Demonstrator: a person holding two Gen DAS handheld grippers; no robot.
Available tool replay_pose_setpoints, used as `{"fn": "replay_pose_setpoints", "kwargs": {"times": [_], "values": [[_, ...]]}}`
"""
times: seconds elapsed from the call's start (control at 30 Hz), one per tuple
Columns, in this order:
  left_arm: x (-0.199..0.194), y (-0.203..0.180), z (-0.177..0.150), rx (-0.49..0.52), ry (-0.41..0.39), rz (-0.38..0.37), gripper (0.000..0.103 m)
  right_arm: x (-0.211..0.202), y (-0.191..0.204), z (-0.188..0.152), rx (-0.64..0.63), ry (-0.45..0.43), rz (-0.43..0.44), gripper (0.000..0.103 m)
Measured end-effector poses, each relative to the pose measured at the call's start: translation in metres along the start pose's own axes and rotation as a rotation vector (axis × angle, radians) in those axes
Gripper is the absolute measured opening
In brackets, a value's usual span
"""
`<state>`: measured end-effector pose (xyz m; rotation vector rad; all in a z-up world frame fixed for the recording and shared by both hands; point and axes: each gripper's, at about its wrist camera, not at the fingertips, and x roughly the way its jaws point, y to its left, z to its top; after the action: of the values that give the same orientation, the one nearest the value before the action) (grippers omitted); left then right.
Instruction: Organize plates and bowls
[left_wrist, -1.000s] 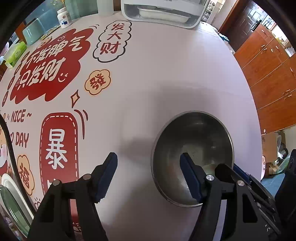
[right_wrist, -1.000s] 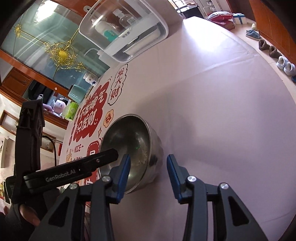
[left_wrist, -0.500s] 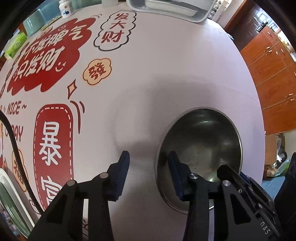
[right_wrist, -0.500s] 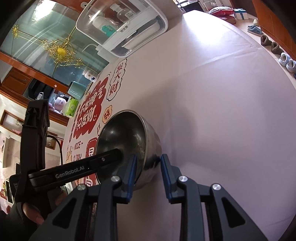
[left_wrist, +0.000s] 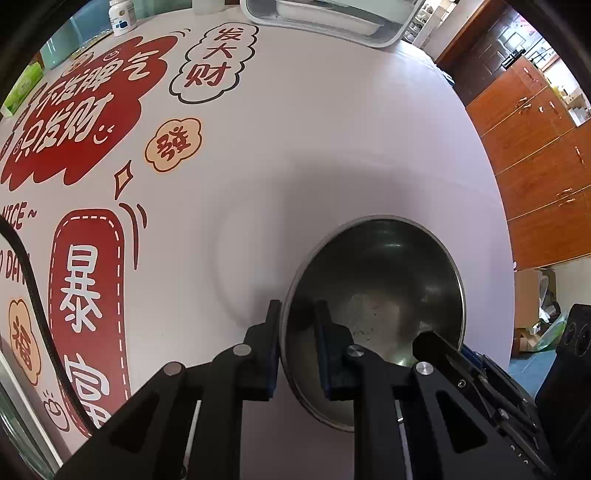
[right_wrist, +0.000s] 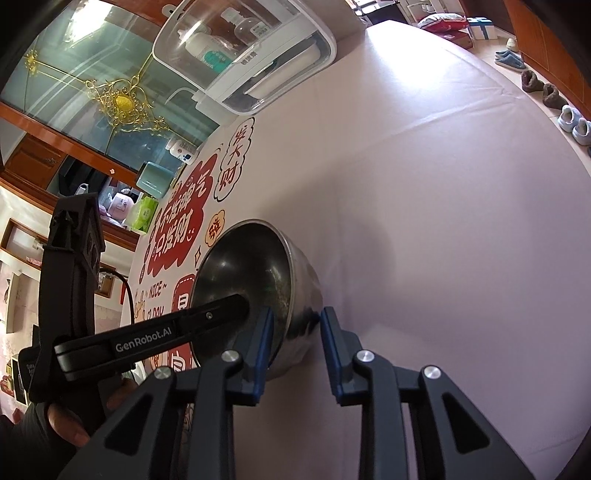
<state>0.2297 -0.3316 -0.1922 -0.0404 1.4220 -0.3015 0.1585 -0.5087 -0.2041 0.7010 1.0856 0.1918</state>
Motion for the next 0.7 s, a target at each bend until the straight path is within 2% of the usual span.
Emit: {"fn": "replay_pose_setpoints", "kwargs": {"times": [0.33,0.7], "values": [[0.000,-0.009,-0.005,0.019,0.024,0.016,0.014,-0.006,-0.004,-0.001,0.017,-0.002,-0.020,0.021],[-0.013,-0.027,-0.021,0.069,0.014,0.004,0.014,-0.032,0.000,-0.007,-0.005,-0.060,-0.042,0.016]]}}
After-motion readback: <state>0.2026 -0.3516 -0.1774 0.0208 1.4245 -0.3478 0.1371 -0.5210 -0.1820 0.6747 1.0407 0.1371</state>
